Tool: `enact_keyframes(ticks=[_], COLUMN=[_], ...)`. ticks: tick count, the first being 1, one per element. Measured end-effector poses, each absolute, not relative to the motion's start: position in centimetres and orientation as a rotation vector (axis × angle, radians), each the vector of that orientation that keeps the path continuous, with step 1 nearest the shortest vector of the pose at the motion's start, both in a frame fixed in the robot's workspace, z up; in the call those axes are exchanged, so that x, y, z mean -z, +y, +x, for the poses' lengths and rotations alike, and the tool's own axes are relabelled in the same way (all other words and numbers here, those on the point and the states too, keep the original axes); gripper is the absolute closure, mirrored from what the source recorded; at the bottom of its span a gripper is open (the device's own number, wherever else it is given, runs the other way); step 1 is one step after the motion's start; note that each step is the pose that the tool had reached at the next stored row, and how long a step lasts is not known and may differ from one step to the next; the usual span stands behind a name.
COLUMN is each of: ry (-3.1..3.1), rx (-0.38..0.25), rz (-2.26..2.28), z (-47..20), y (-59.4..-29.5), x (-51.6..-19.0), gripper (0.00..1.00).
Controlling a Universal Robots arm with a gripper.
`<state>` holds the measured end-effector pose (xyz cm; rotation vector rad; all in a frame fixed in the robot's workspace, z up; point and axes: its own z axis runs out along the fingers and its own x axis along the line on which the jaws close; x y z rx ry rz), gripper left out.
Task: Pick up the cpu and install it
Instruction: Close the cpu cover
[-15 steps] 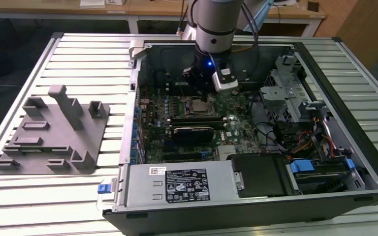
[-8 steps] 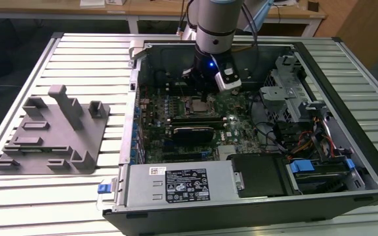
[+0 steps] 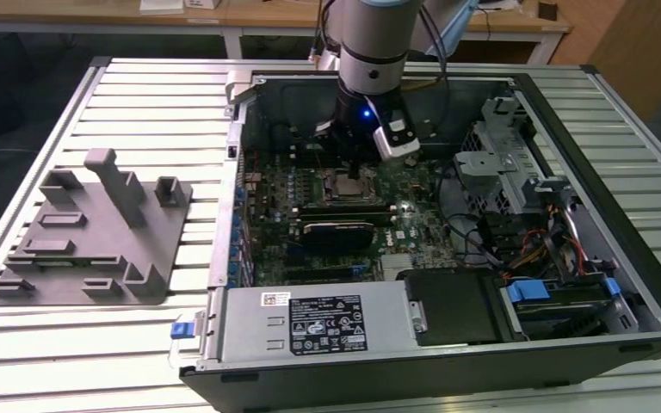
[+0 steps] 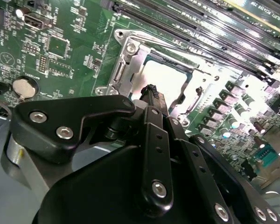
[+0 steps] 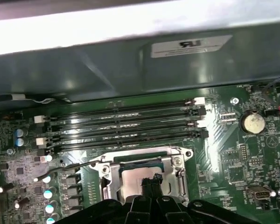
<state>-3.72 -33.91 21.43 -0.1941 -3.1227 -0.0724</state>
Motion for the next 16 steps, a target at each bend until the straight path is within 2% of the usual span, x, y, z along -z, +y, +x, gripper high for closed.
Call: enact_keyframes(ticks=[16], ry=[-3.123], rx=[0.072], rz=[-0.194], z=[-5.3], y=[-34.1], x=[-21.1], gripper=[0.89])
